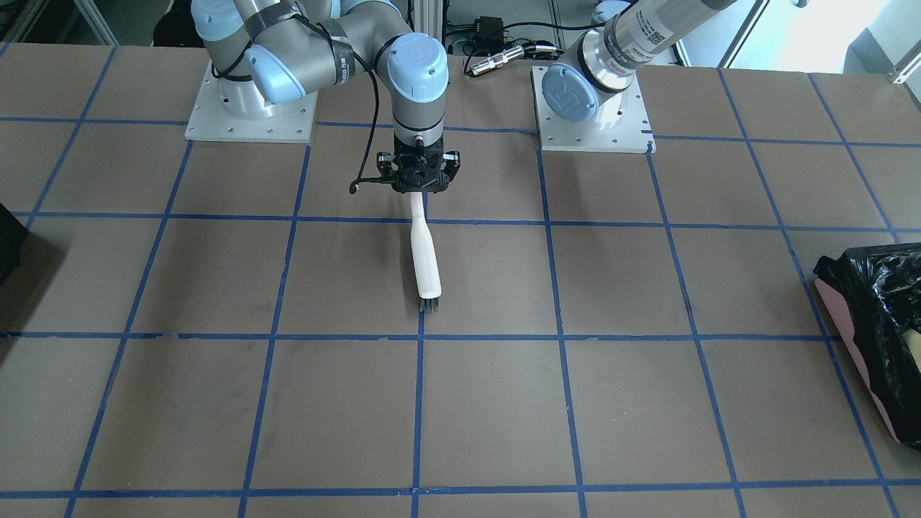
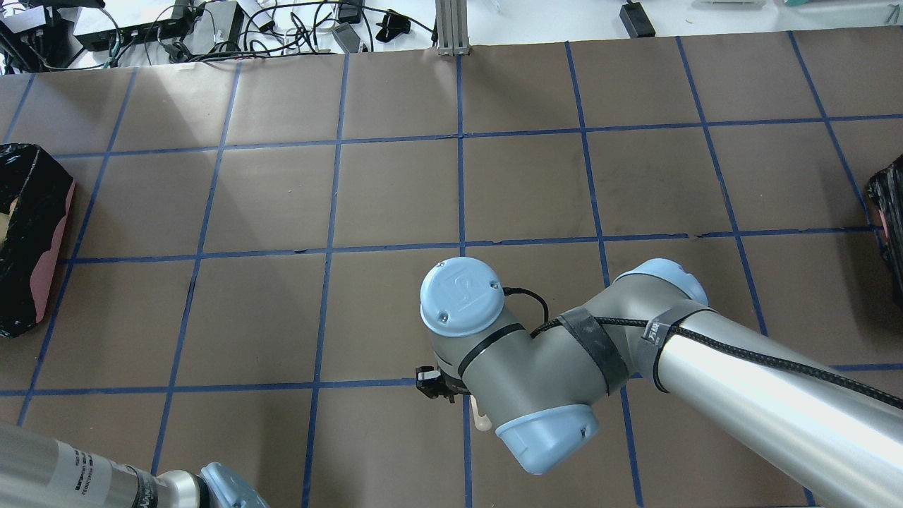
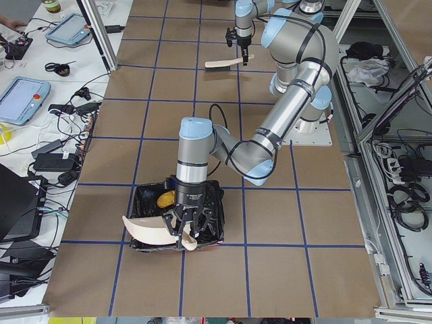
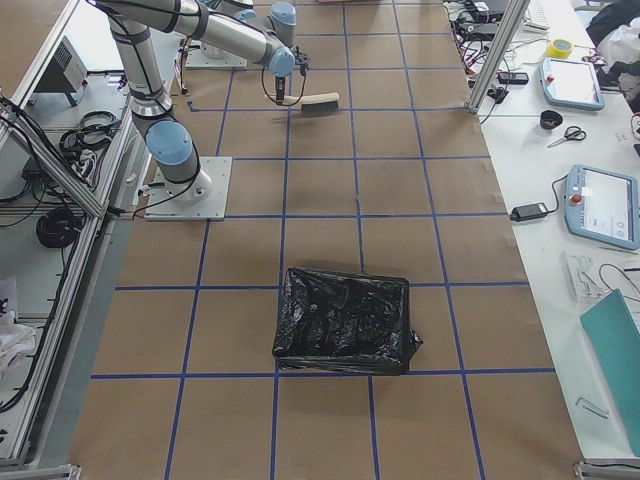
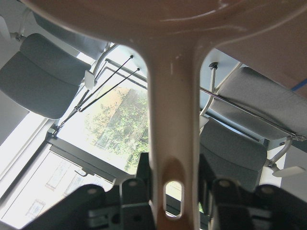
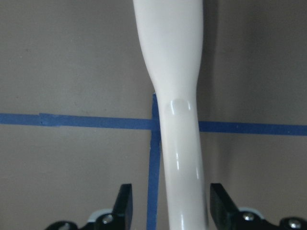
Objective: Sweep and dump trash in nearest bin
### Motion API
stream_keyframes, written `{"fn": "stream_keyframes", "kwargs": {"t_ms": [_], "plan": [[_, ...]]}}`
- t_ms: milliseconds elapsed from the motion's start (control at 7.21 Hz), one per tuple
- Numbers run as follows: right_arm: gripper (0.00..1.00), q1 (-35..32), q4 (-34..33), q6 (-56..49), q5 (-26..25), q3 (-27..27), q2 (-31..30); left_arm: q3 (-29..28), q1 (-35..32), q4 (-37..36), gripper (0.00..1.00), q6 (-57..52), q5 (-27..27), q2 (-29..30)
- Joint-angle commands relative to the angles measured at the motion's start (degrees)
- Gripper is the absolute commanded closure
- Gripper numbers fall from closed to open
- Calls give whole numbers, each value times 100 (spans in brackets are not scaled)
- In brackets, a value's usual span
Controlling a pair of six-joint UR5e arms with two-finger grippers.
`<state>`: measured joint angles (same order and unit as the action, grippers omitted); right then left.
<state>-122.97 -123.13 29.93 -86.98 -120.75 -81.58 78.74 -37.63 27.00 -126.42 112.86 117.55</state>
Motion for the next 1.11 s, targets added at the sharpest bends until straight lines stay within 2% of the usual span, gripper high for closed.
{"fn": "stream_keyframes", "kwargs": {"t_ms": [0,277,693,832,970], "plan": [[33,36,43,-66,-56,234,-42,-87,-400,548,100,90,16,-371],[24,150,244,-84,-47,691,-104,-105,-849,1670,100,1017,-62,-749],[12,422,1586,-628,-91,1613,-454,-18,-1893,2939,100,3133,-54,-1137],[6,536,1808,-664,-257,1912,-578,131,-2228,3456,100,3994,-280,-1137],[1,633,2245,-821,-371,2280,-675,350,-2509,3592,100,5099,-482,-1146]]}}
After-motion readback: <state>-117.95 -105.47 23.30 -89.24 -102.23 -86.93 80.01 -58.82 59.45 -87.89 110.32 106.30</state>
